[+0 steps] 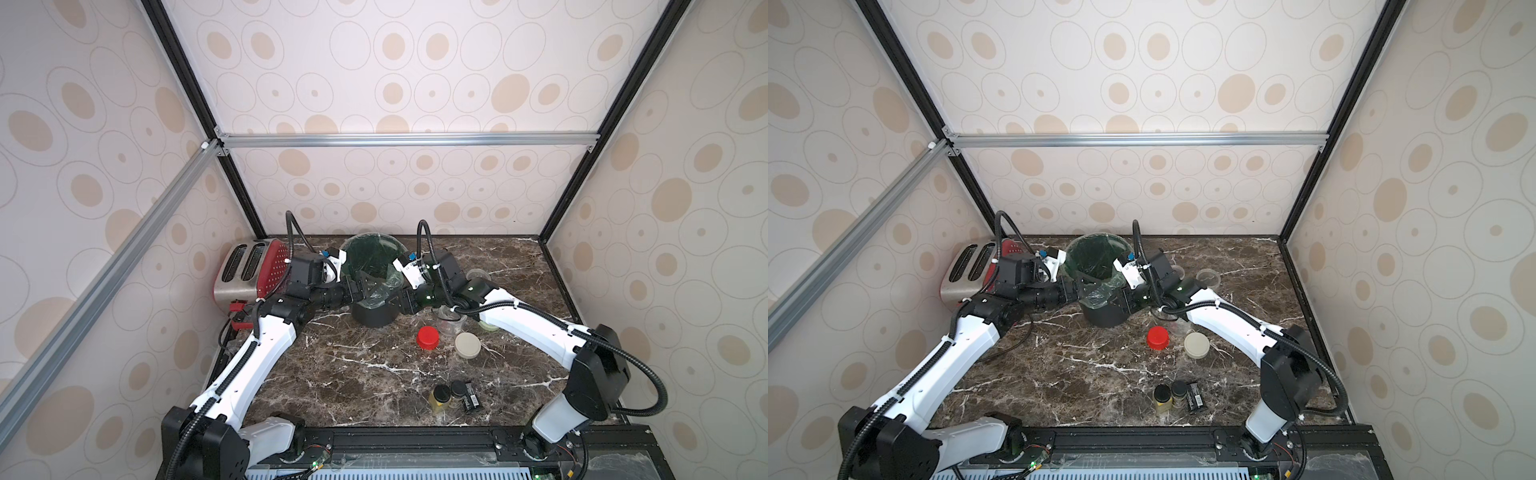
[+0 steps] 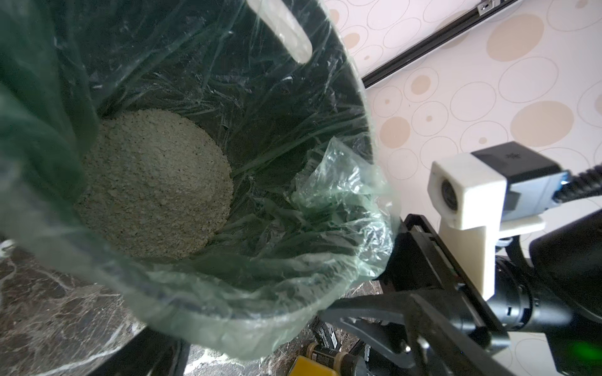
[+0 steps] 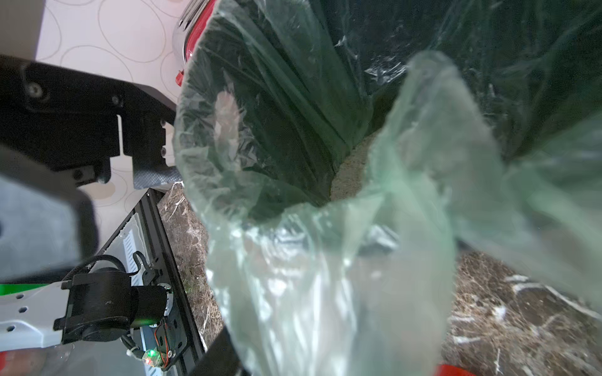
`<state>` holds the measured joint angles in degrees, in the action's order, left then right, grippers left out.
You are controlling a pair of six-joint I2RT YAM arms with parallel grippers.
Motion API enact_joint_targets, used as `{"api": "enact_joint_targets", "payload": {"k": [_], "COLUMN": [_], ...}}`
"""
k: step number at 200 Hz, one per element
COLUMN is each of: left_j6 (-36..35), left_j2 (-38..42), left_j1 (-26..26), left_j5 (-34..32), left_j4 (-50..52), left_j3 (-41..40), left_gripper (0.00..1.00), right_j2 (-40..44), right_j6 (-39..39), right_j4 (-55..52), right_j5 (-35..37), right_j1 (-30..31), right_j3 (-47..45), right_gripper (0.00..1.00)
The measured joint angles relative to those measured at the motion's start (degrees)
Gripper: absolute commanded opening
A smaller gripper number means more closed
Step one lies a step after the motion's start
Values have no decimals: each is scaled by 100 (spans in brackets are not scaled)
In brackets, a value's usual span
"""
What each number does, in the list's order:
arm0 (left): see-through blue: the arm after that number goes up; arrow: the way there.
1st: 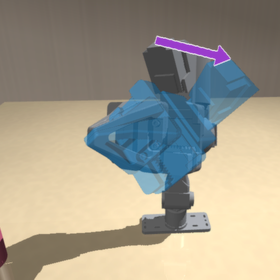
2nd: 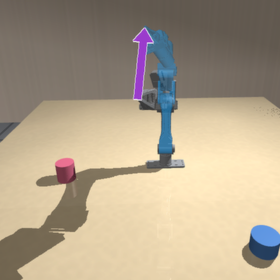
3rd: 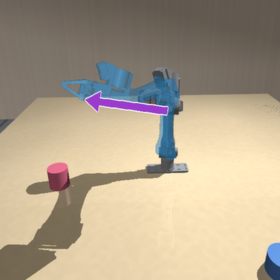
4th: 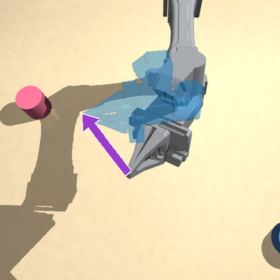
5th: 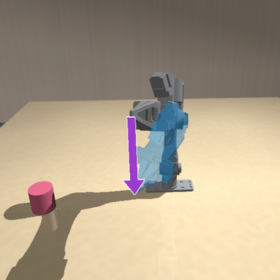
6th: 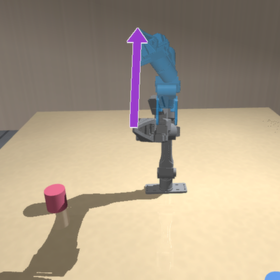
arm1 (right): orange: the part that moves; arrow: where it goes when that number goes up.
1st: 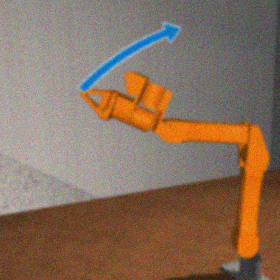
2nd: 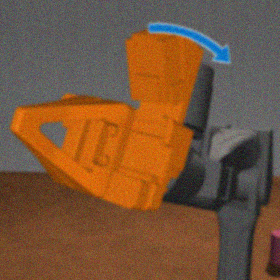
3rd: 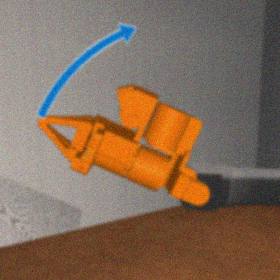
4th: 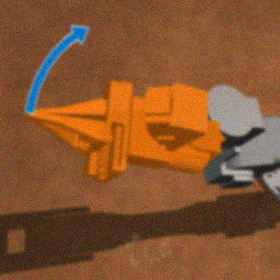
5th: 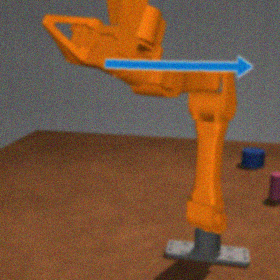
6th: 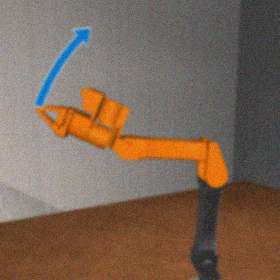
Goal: Empty expired oatmeal from jars
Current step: Move the trash bin to the center of the board.
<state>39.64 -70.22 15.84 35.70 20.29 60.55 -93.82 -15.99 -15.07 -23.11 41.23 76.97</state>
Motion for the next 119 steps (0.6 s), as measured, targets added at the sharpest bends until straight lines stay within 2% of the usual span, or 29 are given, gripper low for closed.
{"api": "enact_joint_targets", "payload": {"k": [72,119], "left_j6": [0,0], "left_j2": [-1292,-1893], "left_j1": [-4,-11], "left_j5": [39,-13], "left_j4": [-304,-496], "left_j3": [837,1427], "left_gripper": [99,99], "right_j2": [-269,-839], "right_j6": [44,57], "right_j4": [396,544], "right_j5": [2,22], "right_j1": [-409,-796], "right_j3": [415,717], "right_gripper": [50,51]}}
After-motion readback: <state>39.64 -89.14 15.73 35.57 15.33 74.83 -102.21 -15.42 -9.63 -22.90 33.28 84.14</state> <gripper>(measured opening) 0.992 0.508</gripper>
